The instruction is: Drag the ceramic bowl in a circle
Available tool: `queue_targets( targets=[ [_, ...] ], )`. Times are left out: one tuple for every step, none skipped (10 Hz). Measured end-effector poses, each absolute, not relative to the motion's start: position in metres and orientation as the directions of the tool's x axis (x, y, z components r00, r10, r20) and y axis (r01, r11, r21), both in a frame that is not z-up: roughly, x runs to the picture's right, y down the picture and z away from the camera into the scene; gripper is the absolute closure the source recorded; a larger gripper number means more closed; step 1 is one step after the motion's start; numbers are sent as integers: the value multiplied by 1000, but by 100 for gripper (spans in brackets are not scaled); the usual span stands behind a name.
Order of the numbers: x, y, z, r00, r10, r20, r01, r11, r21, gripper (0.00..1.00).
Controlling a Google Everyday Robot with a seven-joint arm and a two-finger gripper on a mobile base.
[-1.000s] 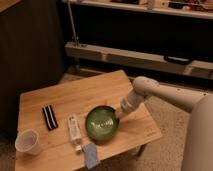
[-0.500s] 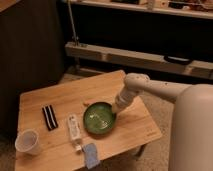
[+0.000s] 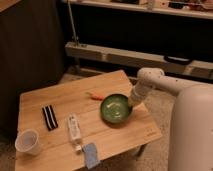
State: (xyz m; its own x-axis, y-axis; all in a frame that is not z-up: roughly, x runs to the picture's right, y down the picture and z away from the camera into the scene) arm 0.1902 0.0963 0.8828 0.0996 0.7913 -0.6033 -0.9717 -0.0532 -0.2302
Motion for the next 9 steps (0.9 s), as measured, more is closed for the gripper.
queue_targets(
  targets=[
    [212, 104, 884, 88, 782, -617, -978, -51, -203, 100],
    [219, 110, 883, 91, 776, -624, -979, -47, -201, 100],
    [223, 117, 878, 96, 772, -629, -978, -45, -205, 100],
    [229, 129, 869, 102, 768, -632, -976, -45, -211, 100],
    [231, 147, 853, 113, 764, -635, -974, -42, -224, 100],
    [226, 162, 839, 131, 763, -633, -970, -33, -241, 100],
    [217, 180, 820, 157, 761, -630, -964, -19, -264, 100],
    [207, 200, 800, 186, 758, -625, -958, -2, -288, 100],
    [198, 215, 785, 212, 756, -619, -951, 14, -309, 100]
  ],
)
